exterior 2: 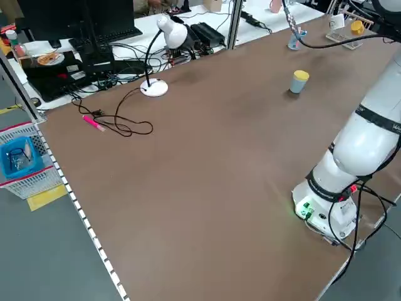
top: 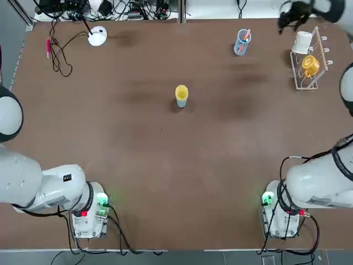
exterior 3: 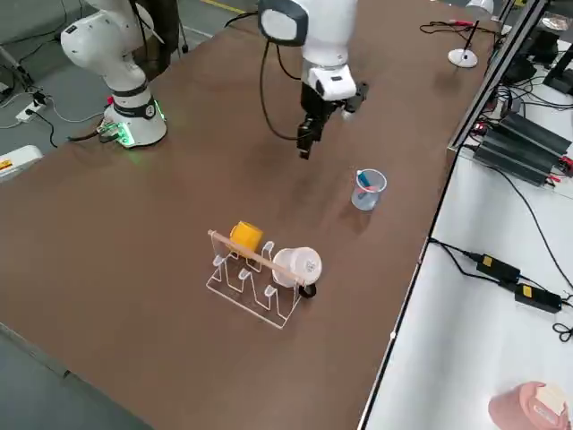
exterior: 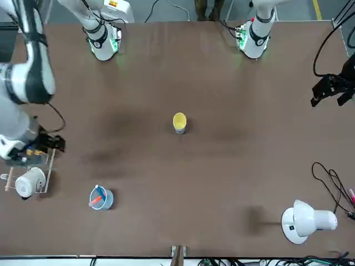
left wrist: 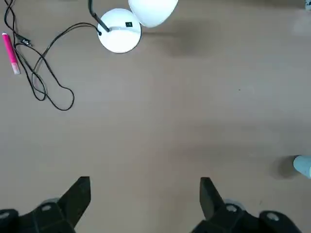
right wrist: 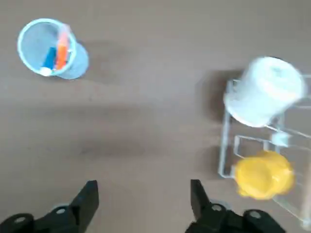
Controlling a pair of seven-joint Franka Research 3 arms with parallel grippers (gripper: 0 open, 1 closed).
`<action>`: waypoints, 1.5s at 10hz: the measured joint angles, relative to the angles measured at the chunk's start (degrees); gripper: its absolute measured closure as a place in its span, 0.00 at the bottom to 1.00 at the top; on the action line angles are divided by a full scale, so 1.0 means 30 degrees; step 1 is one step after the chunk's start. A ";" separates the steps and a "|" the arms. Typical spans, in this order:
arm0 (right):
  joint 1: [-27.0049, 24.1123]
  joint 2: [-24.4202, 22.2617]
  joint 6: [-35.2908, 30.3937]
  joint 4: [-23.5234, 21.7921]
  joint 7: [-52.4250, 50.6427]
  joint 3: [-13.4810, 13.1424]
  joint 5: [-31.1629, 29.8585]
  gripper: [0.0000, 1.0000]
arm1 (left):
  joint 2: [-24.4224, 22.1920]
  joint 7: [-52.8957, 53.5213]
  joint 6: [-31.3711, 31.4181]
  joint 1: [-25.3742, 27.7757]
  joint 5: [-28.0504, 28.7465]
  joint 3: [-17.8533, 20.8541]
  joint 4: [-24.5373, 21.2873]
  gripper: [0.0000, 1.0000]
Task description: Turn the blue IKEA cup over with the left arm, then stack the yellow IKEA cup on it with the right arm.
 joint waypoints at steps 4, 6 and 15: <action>0.0097 -0.1548 -0.0508 0.0056 0.0567 -0.0804 0.1254 0.00 | 0.0000 0.0007 0.0000 -0.0002 0.0000 0.0002 0.0003 0.01; 0.0199 -0.1601 -0.1090 0.0510 0.1605 -0.0804 0.1670 0.00 | 0.0000 0.0014 0.0000 -0.0002 0.0000 -0.0006 0.0003 0.01; 0.1787 -0.2899 -0.4590 0.3258 0.4286 -0.0821 0.1840 0.00 | -0.0002 0.0016 0.0000 -0.0054 0.0000 -0.0047 0.0043 0.01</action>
